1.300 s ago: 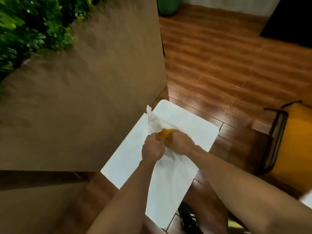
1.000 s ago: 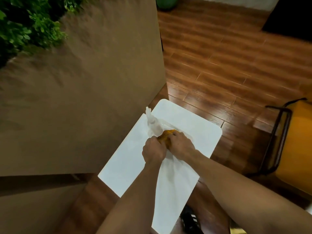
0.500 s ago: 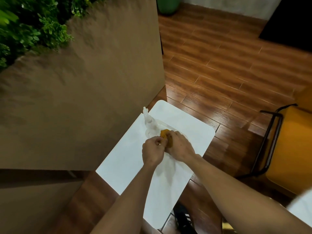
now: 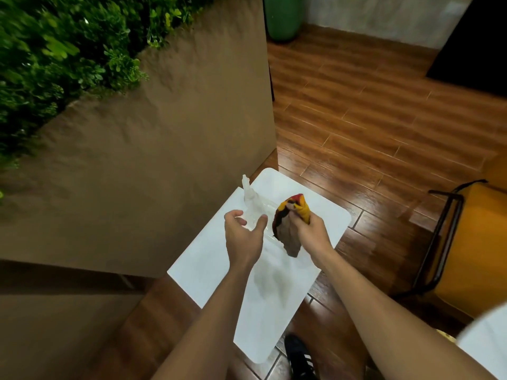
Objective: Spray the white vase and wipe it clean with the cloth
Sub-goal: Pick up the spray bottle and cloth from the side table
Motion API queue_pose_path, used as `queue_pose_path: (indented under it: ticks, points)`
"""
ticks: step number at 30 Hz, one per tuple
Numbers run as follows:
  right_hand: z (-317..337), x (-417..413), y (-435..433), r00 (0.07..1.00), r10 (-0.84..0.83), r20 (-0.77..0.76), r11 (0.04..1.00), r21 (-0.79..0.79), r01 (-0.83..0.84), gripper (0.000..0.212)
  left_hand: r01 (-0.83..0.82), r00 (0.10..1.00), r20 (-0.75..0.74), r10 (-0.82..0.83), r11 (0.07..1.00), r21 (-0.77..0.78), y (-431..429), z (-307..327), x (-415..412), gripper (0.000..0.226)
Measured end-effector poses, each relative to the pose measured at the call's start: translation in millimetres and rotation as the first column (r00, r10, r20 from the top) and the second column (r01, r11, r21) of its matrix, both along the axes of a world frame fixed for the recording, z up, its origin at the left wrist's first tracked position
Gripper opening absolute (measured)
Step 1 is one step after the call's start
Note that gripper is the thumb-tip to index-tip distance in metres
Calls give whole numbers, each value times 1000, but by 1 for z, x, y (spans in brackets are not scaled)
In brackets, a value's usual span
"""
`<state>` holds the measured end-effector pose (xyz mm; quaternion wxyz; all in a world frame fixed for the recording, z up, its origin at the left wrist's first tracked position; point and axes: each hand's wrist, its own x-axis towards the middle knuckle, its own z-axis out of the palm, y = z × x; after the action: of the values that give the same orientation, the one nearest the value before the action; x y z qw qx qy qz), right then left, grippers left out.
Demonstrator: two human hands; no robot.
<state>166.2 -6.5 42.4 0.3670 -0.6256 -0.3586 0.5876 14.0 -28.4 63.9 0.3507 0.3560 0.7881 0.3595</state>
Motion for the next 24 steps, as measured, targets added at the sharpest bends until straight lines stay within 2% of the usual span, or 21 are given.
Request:
queue_pose_path:
  ticks: [3,5,9,12,15,18,21,24]
  points:
    - [2,6,3,992,-89,-90,992,-94,81,18,58,995,-73,-63,995,-78,22,-9,-2,88]
    - [5,8,5,990,-97,-106,989,-126,84,20,106,984,-135,-120,989,-103,38,-10,-3,90]
    - [12,10,2,990,-63,-128,991,-122,47,12,178,961,-184,-205,972,-153,60,-13,-7,73]
    - [26,10,-6,990,4,-144,999,-52,-12,27,176,964,-174,-200,974,-143,67,-15,-11,62]
    - [41,14,-16,993,26,-116,1000,16,-24,24,147,974,-156,-166,981,-130,63,-8,-13,60]
    - [55,19,-28,985,-5,-173,1000,20,8,25,136,977,-152,-150,986,-99,51,9,-16,59]
    - [76,27,-49,979,-64,-192,996,50,75,14,143,978,-150,-145,989,-26,26,39,-19,50]
    - [89,35,-75,963,-134,-232,989,28,144,30,156,982,-117,-149,986,55,-15,81,-16,46]
